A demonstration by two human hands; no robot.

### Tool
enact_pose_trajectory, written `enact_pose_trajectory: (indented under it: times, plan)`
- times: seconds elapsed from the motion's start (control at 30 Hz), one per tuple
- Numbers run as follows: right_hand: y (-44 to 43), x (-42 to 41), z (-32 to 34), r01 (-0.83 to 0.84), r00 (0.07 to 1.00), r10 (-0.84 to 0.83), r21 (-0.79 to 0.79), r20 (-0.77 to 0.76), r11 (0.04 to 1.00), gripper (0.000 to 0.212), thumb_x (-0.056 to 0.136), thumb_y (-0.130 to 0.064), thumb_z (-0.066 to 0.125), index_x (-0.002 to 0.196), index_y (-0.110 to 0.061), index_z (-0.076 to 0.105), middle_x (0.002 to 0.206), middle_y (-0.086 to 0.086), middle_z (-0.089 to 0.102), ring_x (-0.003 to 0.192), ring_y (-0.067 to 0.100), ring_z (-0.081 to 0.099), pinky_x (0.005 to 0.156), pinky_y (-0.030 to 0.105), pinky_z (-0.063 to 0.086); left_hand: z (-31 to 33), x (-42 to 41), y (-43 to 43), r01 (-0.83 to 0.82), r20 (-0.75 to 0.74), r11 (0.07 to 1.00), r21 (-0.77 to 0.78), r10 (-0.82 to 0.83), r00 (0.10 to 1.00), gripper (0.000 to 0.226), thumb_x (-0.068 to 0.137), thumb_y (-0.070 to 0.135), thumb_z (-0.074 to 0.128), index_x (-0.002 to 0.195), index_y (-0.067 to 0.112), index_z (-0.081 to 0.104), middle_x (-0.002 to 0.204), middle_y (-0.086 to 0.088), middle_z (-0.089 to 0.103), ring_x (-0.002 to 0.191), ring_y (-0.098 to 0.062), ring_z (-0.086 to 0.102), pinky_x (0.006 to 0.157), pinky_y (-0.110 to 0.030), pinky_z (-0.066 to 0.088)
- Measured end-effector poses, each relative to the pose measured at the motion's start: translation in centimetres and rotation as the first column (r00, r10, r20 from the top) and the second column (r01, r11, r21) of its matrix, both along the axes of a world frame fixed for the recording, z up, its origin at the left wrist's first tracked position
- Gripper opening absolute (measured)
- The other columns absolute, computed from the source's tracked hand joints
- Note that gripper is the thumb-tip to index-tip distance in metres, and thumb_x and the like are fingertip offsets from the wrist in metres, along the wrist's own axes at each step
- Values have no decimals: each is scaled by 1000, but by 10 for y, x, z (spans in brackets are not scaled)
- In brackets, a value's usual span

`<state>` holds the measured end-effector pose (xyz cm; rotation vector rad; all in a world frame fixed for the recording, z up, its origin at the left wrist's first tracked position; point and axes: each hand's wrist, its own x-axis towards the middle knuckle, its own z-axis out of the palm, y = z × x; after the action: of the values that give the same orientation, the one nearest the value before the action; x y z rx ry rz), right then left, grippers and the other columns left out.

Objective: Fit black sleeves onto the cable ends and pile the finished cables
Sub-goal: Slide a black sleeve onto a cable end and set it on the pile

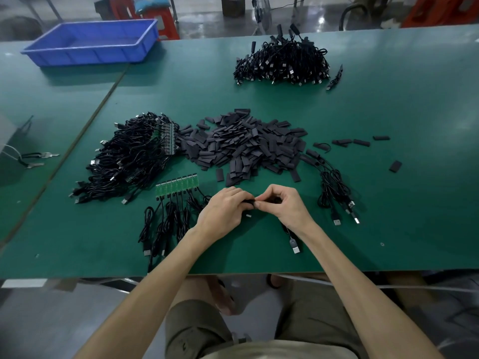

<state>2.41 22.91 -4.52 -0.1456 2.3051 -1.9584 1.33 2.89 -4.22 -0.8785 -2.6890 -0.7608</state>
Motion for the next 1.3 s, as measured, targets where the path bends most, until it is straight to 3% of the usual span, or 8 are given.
enact_pose_trajectory:
  times: [0.17, 0.4, 0.53, 0.77, 1.07, 1.3]
  plan:
    - [-1, -1, -2, 28, 1000, -28, 33, -1, 999, 9, 84, -12, 85, 86, -17, 78, 85, 3, 79, 86, 25, 75, 84, 39, 61, -1, 2, 1, 5, -39, 1000, 28, -4, 999, 14, 96, 12, 66, 108, 8, 71, 97, -2, 69, 91, -22, 59, 85, -29, 48]
    - [2, -1, 0, 55, 998, -55, 5, 15, 998, 7, 84, -14, 85, 87, -15, 79, 79, 2, 79, 69, 3, 69, 65, 16, 51, -2, 4, 1, 29, -115, 998, 53, -22, 993, 19, 95, 13, 68, 112, 6, 71, 100, -4, 68, 92, -21, 60, 88, -29, 50]
    - [1, 1, -1, 82, 997, -82, -14, -9, 997, 6, 86, -17, 84, 88, -17, 78, 79, 0, 78, 70, 6, 68, 66, 18, 51, 0, 4, 0, -20, -44, 995, 102, 25, 999, 25, 96, 18, 67, 119, 9, 72, 106, -2, 70, 98, -18, 60, 90, -26, 49]
    - [0, 4, -1, 89, 995, -88, 22, -40, 996, 12, 91, -17, 77, 101, -23, 75, 92, -2, 78, 92, 15, 74, 89, 34, 59, 2, 2, -1, -120, 75, 979, 167, 109, 991, 24, 96, 25, 68, 117, 17, 74, 105, 2, 70, 96, -16, 62, 85, -33, 52]
    - [-1, 4, -2, 145, 988, -142, 46, -64, 988, 6, 88, -18, 81, 90, -22, 76, 84, -5, 76, 82, 11, 71, 77, 24, 57, 1, 3, 0, -124, 74, 976, 179, 112, 991, 24, 94, 23, 72, 116, 14, 76, 106, 1, 69, 95, -17, 63, 86, -35, 54]
    - [1, 3, -3, 133, 991, -132, 33, -37, 991, 8, 85, -19, 84, 87, -21, 77, 82, 0, 77, 77, 12, 71, 72, 25, 57, 1, 5, -1, -111, 74, 976, 186, 99, 992, 25, 92, 18, 72, 116, 12, 76, 105, 0, 69, 94, -19, 64, 84, -38, 55]
